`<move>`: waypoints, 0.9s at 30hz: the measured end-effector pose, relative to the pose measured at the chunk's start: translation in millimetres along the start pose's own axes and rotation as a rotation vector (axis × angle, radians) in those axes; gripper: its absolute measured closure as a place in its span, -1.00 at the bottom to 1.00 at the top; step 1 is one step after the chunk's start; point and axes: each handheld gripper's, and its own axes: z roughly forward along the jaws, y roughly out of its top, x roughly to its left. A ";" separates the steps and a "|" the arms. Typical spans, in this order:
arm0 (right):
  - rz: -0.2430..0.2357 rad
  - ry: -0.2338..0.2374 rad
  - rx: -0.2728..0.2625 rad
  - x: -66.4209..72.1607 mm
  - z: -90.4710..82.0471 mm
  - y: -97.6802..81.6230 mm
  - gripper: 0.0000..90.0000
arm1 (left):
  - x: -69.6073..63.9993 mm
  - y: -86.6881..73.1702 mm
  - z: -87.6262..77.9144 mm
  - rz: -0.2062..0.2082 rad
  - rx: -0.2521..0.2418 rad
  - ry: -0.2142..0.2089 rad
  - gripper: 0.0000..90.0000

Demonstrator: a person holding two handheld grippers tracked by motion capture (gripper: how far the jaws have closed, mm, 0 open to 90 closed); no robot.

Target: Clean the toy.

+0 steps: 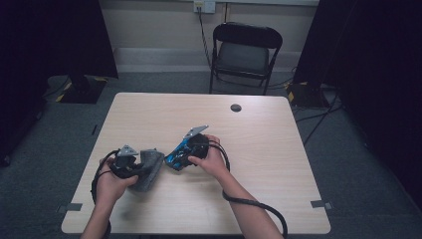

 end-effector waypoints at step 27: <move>0.057 -0.076 -0.041 -50.1 -106.8 -56.1 -0.62 | -90.2 63.8 25.7 0.187 -0.019 -0.181 0.61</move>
